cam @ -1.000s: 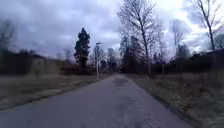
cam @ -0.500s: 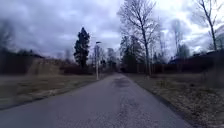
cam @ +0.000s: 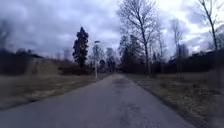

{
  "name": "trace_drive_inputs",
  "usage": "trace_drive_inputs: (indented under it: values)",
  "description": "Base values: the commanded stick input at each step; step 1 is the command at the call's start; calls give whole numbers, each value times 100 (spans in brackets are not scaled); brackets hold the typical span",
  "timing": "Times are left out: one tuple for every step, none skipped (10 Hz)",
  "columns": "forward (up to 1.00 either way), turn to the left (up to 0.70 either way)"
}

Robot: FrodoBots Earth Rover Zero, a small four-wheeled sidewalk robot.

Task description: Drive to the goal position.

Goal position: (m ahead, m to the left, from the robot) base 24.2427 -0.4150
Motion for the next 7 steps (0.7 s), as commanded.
trace_drive_inputs:
  values:
    - [50,0]
    - [50,0]
    - [50,0]
    - [50,0]
    - [50,0]
    - [50,0]
    - [50,0]
